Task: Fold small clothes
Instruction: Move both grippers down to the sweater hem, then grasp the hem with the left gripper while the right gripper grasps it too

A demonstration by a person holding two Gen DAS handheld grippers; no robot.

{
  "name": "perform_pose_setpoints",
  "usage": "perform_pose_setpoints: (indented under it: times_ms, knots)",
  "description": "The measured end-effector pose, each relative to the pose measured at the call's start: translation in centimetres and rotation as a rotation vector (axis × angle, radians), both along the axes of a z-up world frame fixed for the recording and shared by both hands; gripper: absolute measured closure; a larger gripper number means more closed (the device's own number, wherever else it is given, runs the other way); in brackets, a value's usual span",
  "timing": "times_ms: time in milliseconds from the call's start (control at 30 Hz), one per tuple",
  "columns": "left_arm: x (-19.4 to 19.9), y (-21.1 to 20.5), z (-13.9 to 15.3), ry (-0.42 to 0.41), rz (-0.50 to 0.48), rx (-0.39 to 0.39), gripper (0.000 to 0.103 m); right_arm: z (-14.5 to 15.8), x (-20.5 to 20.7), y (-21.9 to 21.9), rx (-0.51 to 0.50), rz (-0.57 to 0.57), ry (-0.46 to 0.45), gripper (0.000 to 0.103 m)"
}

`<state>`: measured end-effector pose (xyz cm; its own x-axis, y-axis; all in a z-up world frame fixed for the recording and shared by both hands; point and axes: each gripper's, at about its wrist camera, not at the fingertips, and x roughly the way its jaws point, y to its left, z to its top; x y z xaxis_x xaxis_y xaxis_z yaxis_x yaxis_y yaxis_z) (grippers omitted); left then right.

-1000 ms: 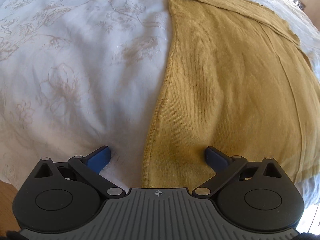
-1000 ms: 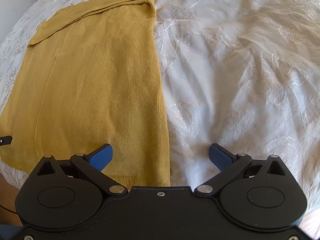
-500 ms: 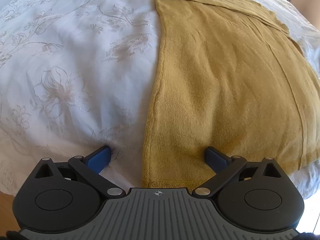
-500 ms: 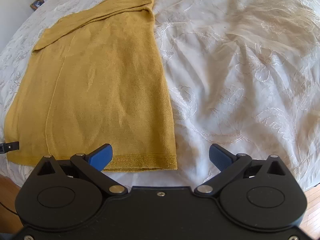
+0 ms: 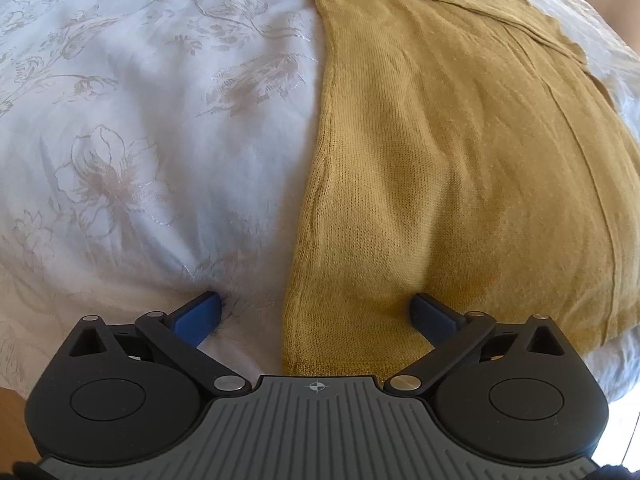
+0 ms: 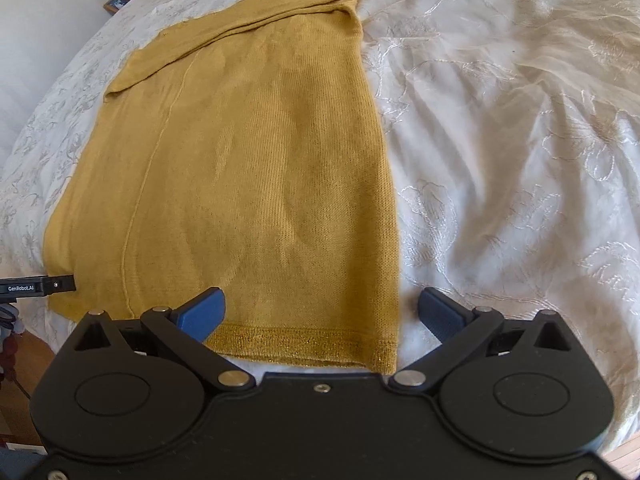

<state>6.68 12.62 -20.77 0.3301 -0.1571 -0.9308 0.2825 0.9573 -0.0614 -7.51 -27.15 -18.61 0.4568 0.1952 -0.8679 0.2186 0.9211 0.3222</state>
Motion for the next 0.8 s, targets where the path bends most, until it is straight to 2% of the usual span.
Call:
perform_pose_setpoints:
  times_ms: [233, 367, 500, 567, 667, 800]
  knots:
    - [-0.2, 0.1, 0.4, -0.009, -0.005, -0.007, 0.000, -0.2, -0.1, -0.4, 0.045, -0.041, -0.003, 0.001]
    - [-0.6, 0.5, 0.7, -0.025, -0.015, -0.023, 0.003, 0.0, -0.5, -0.4, 0.058, -0.036, -0.005, 0.014]
    - [-1.1, 0.9, 1.2, -0.038, -0.045, -0.043, 0.014, 0.6, -1.3, -0.6, 0.083, -0.036, -0.019, 0.027]
    - [-1.3, 1.2, 1.4, -0.038, -0.059, -0.060, 0.024, 0.7, -1.7, -0.7, 0.100, -0.028, -0.020, 0.038]
    - [-1.6, 1.6, 1.8, -0.042, -0.073, -0.081, 0.034, 0.6, -2.0, -0.4, 0.106, 0.003, 0.000, 0.041]
    - [-1.8, 1.6, 1.7, -0.040, -0.075, -0.089, 0.034, 0.0, -1.8, 0.1, 0.086, 0.012, 0.031, 0.040]
